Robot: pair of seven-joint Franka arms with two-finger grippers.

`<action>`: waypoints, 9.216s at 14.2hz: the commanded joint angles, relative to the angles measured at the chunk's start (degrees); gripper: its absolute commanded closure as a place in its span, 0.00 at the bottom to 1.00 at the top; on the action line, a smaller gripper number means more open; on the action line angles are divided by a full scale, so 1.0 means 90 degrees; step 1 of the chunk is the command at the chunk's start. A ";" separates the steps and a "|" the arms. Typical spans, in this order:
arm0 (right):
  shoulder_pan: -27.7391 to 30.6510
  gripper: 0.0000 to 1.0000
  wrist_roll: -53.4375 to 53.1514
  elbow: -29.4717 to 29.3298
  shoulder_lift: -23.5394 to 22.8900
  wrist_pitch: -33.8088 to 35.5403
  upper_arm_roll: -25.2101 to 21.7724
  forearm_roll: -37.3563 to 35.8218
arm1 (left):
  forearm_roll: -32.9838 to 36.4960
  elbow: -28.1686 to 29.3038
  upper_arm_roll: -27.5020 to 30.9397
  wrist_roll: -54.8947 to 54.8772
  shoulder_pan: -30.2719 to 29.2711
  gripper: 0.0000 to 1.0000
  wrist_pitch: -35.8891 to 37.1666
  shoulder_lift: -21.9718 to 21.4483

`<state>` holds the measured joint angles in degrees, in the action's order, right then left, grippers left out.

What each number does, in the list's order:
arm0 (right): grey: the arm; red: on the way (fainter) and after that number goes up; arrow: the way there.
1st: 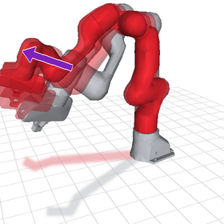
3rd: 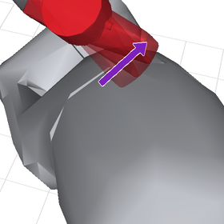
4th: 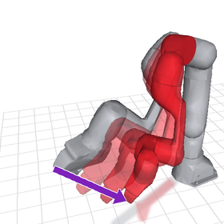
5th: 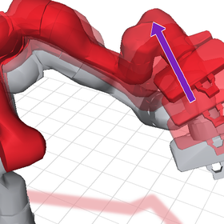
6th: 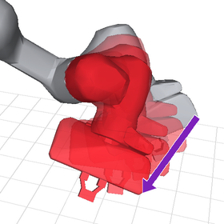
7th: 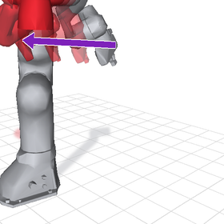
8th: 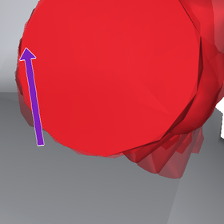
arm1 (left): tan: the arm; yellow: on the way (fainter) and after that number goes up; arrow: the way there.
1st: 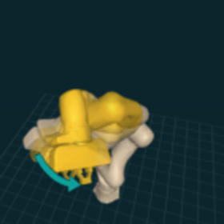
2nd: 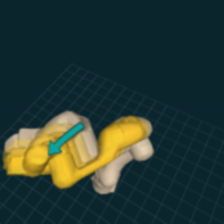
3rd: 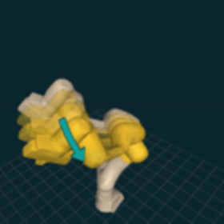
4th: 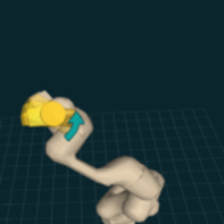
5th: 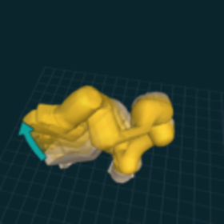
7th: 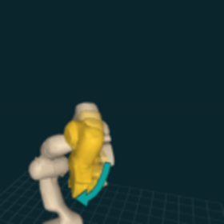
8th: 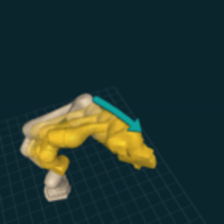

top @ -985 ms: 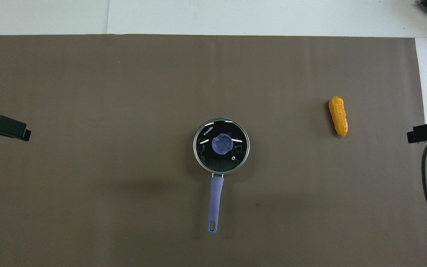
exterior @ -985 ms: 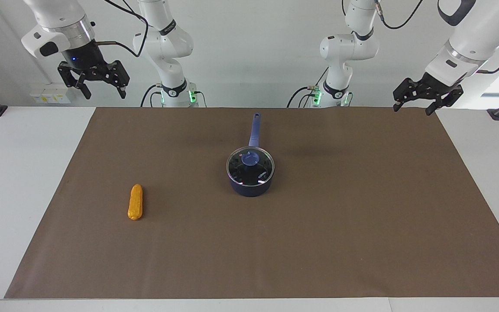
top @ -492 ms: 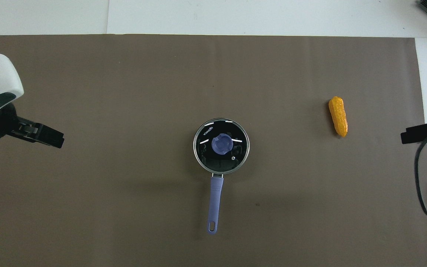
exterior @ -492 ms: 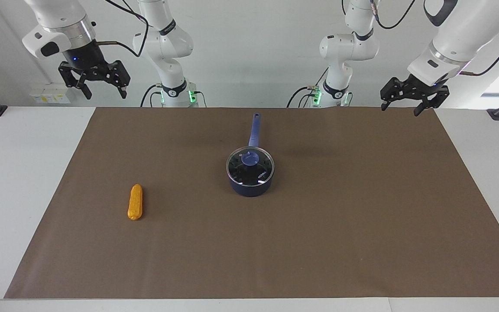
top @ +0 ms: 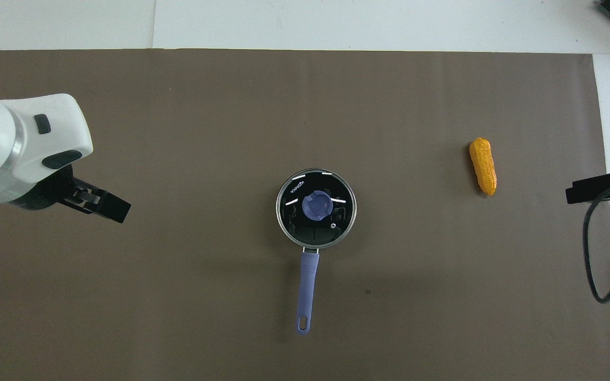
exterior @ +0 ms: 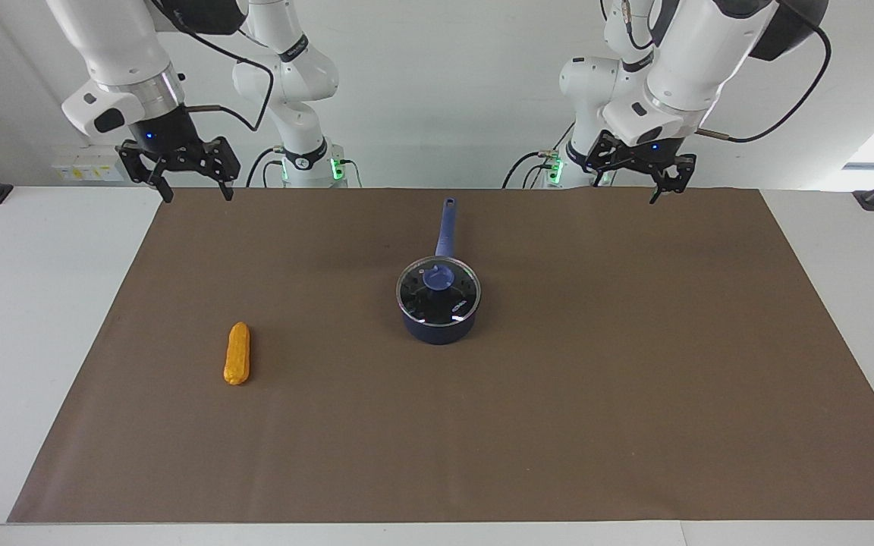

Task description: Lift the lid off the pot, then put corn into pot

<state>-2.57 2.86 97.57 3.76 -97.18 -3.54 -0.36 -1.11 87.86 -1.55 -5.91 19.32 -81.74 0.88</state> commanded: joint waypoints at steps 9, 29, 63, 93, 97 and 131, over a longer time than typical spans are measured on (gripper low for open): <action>0.0246 0.00 0.0210 0.0243 -0.2096 -0.2424 0.0002 0.0001 | 0.0113 0.0443 0.0065 0.1828 0.1329 0.00 -0.1590 0.0624; 0.0295 0.00 0.0825 0.0399 -0.3543 -0.4027 0.0031 0.0040 | 0.0348 -0.0210 0.0094 0.3908 0.2609 0.00 -0.3369 0.2695; 0.0275 1.00 0.1011 -0.0040 -0.2617 -0.2760 0.0246 0.0040 | 0.0631 -0.0358 0.0446 0.4710 0.2308 1.00 -0.2676 0.1886; -0.3182 1.00 -0.3413 -0.0392 -0.3094 -0.2513 0.0549 0.0040 | 0.0621 0.4055 0.0446 -0.1011 -0.2604 1.00 -0.5652 0.0205; -0.3231 1.00 -0.3413 -0.0343 -0.3230 -0.2689 0.0549 0.0040 | 0.0621 0.4485 0.0446 -0.1598 -0.2956 1.00 -0.6229 0.0225; -0.1367 0.00 -0.2163 -0.0206 -0.0986 -0.0854 0.0490 0.0040 | -0.0034 0.1109 0.0348 0.0237 -0.1629 0.00 -0.1672 0.0196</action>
<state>-17.52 -18.32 94.48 -7.82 -106.52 0.35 -0.09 -2.02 99.92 1.08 -2.70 4.37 -100.25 3.18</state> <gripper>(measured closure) 0.000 0.000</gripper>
